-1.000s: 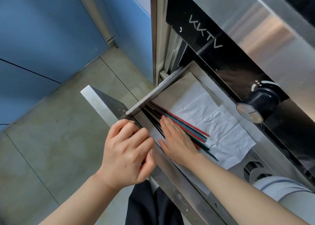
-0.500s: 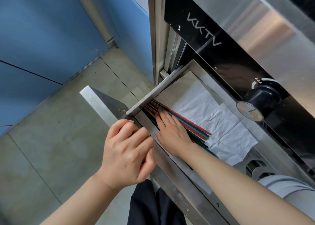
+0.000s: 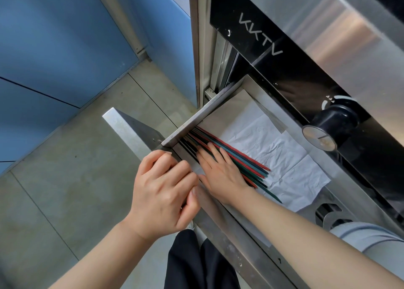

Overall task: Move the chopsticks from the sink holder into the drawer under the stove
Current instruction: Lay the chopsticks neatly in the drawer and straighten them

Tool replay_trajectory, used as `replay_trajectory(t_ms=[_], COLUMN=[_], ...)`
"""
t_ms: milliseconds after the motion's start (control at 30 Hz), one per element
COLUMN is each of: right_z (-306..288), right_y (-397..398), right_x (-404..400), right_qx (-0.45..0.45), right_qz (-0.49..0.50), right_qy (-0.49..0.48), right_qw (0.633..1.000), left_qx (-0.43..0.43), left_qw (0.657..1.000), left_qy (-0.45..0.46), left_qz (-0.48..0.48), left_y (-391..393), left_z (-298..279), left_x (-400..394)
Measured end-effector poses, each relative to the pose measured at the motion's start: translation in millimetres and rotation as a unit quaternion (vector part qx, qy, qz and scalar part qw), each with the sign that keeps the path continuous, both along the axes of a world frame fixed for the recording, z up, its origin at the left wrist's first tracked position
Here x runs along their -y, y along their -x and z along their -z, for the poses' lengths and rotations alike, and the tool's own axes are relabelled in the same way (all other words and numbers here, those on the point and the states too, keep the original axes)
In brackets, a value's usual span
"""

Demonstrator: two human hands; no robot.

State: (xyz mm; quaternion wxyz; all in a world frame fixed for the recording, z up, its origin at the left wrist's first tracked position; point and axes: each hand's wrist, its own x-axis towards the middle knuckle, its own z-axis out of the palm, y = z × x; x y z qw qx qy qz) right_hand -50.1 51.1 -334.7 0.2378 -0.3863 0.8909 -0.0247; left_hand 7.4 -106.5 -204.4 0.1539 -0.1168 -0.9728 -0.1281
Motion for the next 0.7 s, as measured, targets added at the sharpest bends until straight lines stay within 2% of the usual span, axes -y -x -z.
replay_trajectory(t_ms=[100, 200, 500, 700], right_z=[0, 7, 4, 5], right_y=[-8, -17, -15, -28], right_x=[-12, -21, -28, -39], right_qx=[-0.012, 0.017, 0.017, 0.063], right_qz=[-0.02, -0.045, -0.032, -0.068], right_qy=[0.013, -0.003, 0.018, 0.031], right_qw=[1.0, 0.999, 0.999, 0.995], left_qx=[0.001, 0.001, 0.008, 0.014], left_qw=[1.0, 1.0, 1.0, 1.0], left_qy=[0.004, 0.004, 0.01, 0.015], left_qz=[0.0, -0.001, 0.0, 0.002], left_y=[0, -1, 0, 0], left_z=[0, 0, 1, 0], left_x=[0, 0, 1, 1])
